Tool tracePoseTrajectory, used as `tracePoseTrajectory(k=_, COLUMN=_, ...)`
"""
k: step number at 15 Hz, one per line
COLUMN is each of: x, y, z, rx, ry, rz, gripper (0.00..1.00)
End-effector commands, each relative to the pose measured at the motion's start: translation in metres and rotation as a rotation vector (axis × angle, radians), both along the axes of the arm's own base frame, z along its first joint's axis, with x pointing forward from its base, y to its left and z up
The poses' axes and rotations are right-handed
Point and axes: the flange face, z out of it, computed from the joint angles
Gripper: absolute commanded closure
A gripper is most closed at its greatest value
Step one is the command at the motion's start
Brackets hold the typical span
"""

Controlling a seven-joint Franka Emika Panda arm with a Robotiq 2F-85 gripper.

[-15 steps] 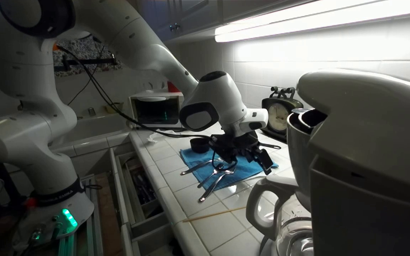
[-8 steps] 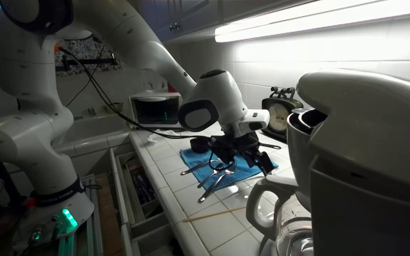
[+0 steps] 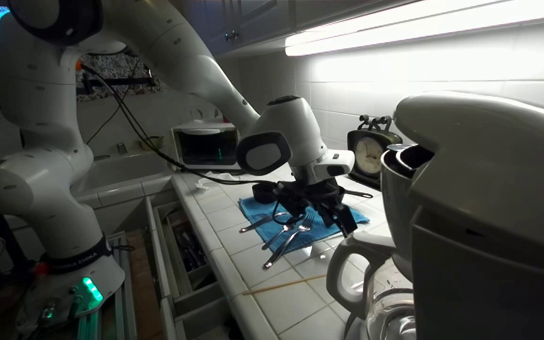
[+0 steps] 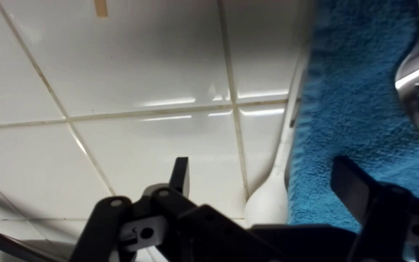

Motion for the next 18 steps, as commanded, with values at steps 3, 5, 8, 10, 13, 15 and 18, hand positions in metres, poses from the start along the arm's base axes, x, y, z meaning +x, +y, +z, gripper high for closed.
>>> tracePoseTrajectory(k=3, x=0.004, y=0.017, z=-0.012, rx=0.026, ry=0.050, rz=0.014, gripper=0.00)
tracePoseTrajectory(k=5, x=0.005, y=0.021, z=-0.013, rx=0.030, ry=0.051, rz=0.022, gripper=0.00)
tracePoseTrajectory(k=8, x=0.009, y=0.027, z=-0.011, rx=0.033, ry=0.048, rz=0.035, gripper=0.00)
tracePoseTrajectory(k=10, x=0.012, y=0.033, z=-0.010, rx=0.035, ry=0.047, rz=0.046, gripper=0.00)
tracePoseTrajectory(k=13, x=0.016, y=0.042, z=-0.007, rx=0.039, ry=0.049, rz=0.063, gripper=0.00)
tracePoseTrajectory(k=15, x=0.019, y=0.048, z=-0.006, rx=0.045, ry=0.048, rz=0.076, gripper=0.00)
tracePoseTrajectory(k=18, x=0.023, y=0.056, z=-0.006, rx=0.050, ry=0.050, rz=0.091, gripper=0.00)
